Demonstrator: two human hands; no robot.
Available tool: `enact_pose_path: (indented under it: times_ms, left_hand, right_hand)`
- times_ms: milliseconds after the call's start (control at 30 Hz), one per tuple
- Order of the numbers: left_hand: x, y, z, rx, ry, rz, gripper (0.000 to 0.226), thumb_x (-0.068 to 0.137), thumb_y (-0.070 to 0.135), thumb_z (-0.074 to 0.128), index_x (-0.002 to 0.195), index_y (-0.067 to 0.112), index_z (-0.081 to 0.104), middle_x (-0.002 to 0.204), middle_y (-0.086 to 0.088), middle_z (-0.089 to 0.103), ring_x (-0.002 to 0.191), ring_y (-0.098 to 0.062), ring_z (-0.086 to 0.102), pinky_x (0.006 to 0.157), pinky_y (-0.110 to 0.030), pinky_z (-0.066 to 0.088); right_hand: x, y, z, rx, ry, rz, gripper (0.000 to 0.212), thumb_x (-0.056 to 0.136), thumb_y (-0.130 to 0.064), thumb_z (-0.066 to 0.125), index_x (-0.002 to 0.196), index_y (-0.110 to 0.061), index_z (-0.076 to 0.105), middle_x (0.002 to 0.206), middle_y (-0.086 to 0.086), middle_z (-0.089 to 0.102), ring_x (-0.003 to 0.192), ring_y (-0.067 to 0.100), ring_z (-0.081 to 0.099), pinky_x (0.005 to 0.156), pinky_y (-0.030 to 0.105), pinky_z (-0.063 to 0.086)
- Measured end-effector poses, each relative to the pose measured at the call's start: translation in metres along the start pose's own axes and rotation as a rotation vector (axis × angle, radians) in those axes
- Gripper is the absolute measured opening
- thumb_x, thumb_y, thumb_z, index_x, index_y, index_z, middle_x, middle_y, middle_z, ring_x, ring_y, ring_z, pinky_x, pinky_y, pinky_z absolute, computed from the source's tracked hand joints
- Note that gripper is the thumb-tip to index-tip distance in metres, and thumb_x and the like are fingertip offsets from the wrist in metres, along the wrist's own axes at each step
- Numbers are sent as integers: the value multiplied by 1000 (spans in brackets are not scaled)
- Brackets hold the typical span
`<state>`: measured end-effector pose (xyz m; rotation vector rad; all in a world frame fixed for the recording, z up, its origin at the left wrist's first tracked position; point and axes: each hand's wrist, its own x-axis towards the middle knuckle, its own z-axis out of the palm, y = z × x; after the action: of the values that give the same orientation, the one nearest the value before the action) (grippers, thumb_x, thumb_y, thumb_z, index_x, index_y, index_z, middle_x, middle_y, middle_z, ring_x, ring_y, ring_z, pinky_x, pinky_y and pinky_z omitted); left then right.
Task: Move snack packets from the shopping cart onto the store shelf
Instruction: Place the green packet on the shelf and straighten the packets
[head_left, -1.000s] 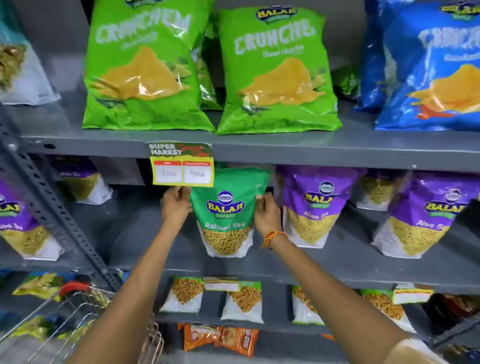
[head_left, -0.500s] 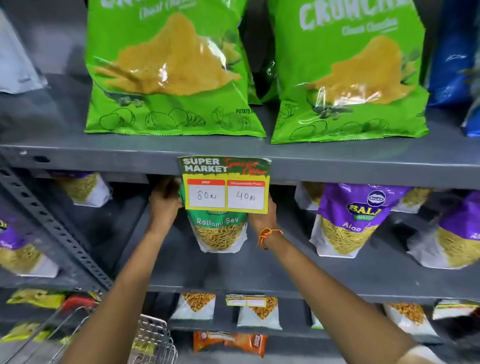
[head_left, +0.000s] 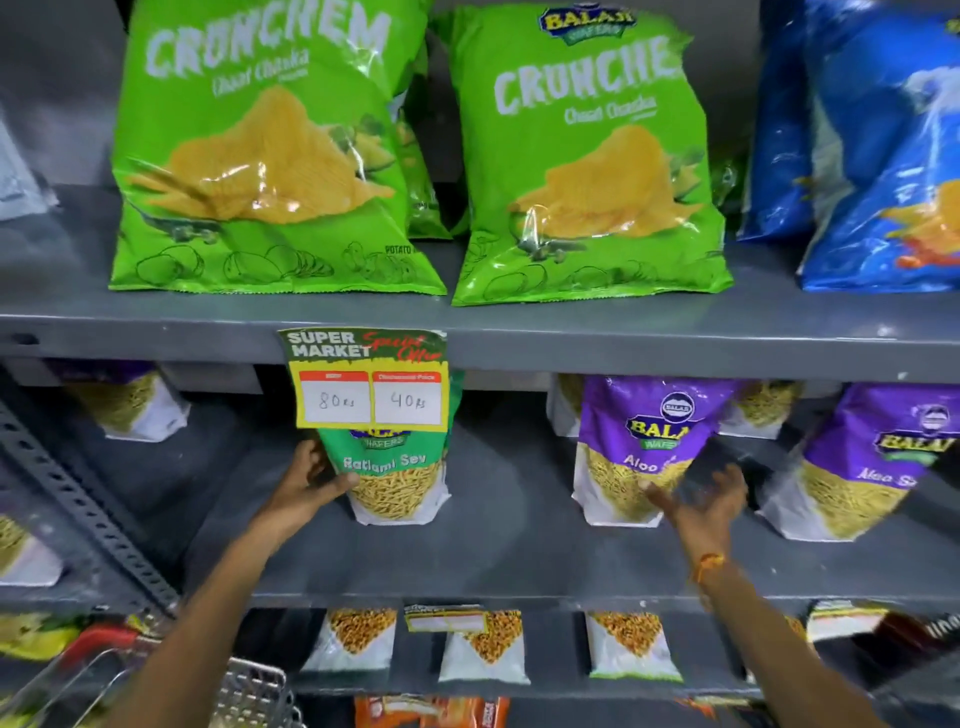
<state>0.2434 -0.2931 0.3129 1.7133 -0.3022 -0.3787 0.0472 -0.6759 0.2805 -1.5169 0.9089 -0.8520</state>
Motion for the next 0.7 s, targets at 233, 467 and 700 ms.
enact_pose_path:
  times_ms: [233, 467, 700]
  left_hand:
    - [8, -3, 13, 84, 12, -74, 108, 30, 38, 84, 124, 21, 32, 119, -3, 52, 119, -26, 48, 94, -36, 42]
    - [2, -5, 14, 85, 76, -99, 75, 66, 3, 76, 128, 13, 34, 123, -12, 53, 113, -26, 50, 95, -40, 41]
    - [5, -10, 13, 101, 69, -94, 67, 71, 0, 71, 125, 12, 34, 129, -17, 53, 114, -28, 51, 98, -45, 43]
  right_hand:
    - [62, 18, -10, -21, -584, 97, 113, 25, -36, 94, 121, -9, 42, 125, 26, 56, 114, 37, 54, 96, 52, 46]
    - [58, 23, -9, -33, -620, 55, 104, 31, -37, 93, 120, -13, 44, 123, 21, 59, 112, 34, 57, 93, 50, 48]
    - [57, 28, -6, -41, -588, 37, 100, 35, -40, 92, 119, -20, 42, 122, 13, 61, 111, 30, 58, 94, 57, 48]
